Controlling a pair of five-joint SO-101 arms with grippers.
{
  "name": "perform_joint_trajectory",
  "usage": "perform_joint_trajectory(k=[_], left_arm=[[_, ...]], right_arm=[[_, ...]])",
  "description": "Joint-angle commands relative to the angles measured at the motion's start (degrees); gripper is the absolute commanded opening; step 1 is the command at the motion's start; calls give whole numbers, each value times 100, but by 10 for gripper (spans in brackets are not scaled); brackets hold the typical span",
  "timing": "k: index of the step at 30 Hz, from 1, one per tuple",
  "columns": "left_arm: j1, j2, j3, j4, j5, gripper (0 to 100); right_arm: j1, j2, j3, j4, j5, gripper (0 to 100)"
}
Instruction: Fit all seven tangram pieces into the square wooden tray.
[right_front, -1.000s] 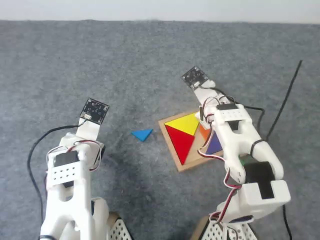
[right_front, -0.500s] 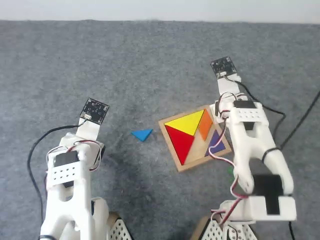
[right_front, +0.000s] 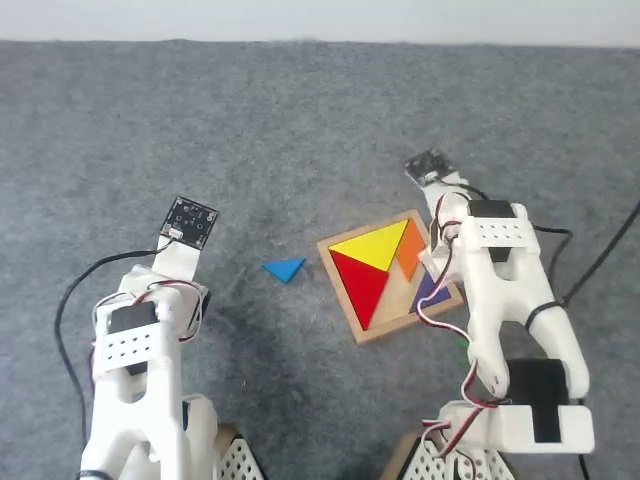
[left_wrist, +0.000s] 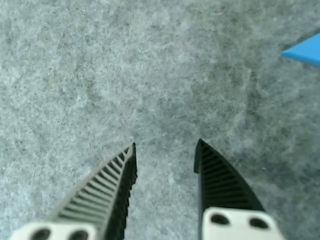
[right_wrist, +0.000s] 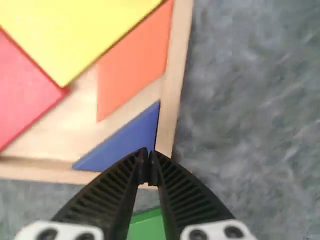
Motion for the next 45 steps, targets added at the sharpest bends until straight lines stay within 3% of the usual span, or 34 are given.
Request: perform_joint_trajectory(k=[1, 9, 25, 37, 41, 45], left_arm=[[-35, -26, -13, -70, -62, 178], [-35, -26, -13, -70, -62, 178], [-35, -26, -13, -79, -62, 178], [-35, -26, -4, -70, -202, 178], [-35, -26, -4, -70, -202, 178], [-35, -26, -4, -79, -211, 178]], right_arm=[[-356, -330, 176, -22, 378, 16], [-532, 505, 352, -1068, 422, 19], [-857, 743, -53, -1552, 422, 17], [259, -673, -141, -892, 422, 17], [259, -971, -26, -831, 404, 17], [-207, -813, 123, -1270, 369, 20]])
